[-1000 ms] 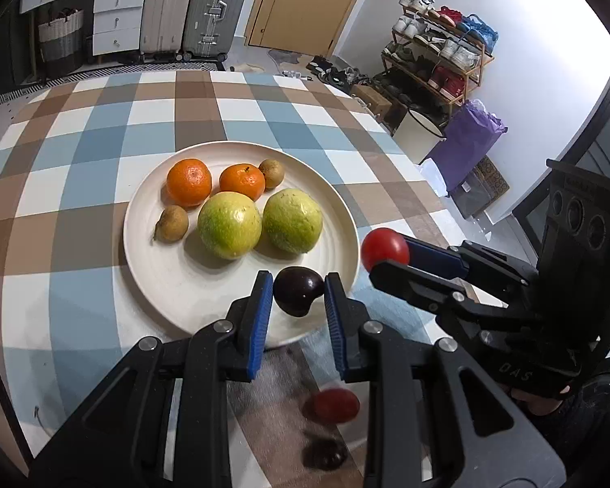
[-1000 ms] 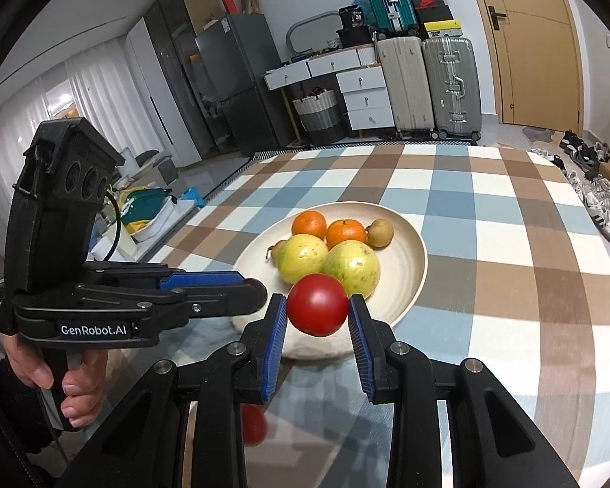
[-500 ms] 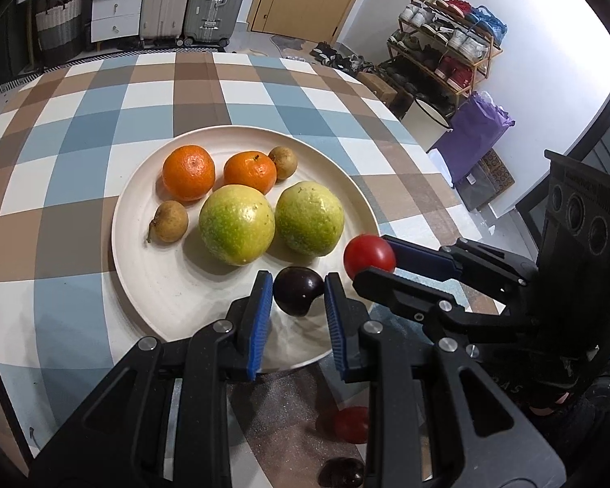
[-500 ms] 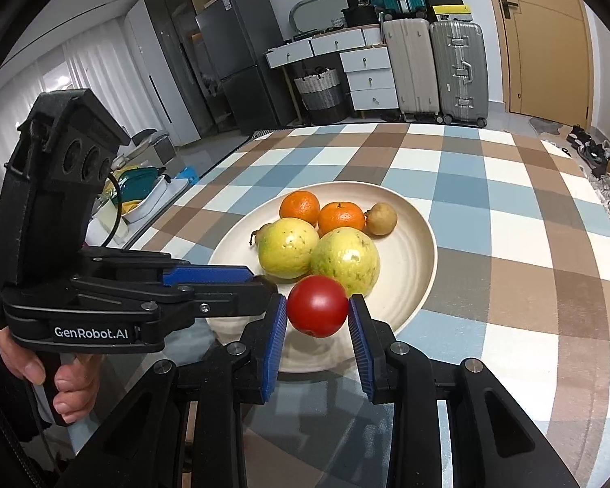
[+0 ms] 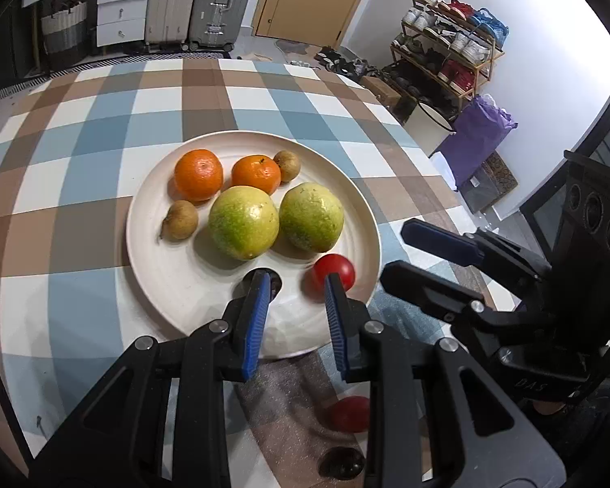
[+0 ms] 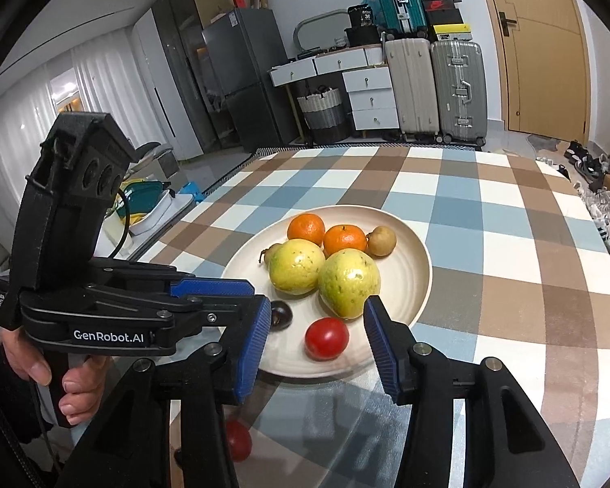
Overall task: Organize fruits
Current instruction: 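Open both tools and withdraw them from the plate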
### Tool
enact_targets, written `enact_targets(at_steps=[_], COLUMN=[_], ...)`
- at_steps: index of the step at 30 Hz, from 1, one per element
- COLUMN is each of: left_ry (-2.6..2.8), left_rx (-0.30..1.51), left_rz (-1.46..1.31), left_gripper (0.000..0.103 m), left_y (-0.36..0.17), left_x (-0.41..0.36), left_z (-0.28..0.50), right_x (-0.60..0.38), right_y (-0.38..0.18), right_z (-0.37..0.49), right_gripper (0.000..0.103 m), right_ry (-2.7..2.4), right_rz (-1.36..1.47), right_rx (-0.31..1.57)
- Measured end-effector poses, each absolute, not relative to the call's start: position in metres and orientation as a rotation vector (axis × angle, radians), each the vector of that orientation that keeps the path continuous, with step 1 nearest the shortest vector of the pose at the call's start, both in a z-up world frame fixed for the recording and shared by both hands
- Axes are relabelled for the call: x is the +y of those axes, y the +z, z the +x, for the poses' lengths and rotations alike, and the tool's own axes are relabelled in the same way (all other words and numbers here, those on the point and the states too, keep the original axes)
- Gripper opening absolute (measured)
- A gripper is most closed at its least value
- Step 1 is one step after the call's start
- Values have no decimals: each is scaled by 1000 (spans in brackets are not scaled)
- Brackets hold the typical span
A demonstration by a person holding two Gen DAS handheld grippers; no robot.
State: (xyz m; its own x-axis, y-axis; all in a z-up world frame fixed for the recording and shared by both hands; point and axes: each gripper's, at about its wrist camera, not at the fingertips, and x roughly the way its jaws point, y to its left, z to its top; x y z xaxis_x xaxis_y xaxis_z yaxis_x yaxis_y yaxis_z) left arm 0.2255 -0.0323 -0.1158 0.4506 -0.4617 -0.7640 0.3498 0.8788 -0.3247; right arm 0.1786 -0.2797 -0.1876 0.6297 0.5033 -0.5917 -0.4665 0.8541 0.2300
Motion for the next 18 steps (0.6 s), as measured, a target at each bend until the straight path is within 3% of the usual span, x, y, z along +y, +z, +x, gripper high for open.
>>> enact_targets(at_steps=[4, 12, 18], left_ry=[-494, -465, -444], left_rx=[971, 921, 890], left_rz=[-117, -98, -103], left_gripper=[26, 49, 63], left_y=[-110, -91, -78], left_x=[-30, -25, -18], left_z=[216, 193, 178], right_x=[-282, -286, -292], right_y=[-184, -170, -159], right_z=[174, 160, 146], right_gripper=[49, 50, 63], right_ry=[546, 533, 524], right_rz=[65, 78, 94], right_rx=[687, 655, 619])
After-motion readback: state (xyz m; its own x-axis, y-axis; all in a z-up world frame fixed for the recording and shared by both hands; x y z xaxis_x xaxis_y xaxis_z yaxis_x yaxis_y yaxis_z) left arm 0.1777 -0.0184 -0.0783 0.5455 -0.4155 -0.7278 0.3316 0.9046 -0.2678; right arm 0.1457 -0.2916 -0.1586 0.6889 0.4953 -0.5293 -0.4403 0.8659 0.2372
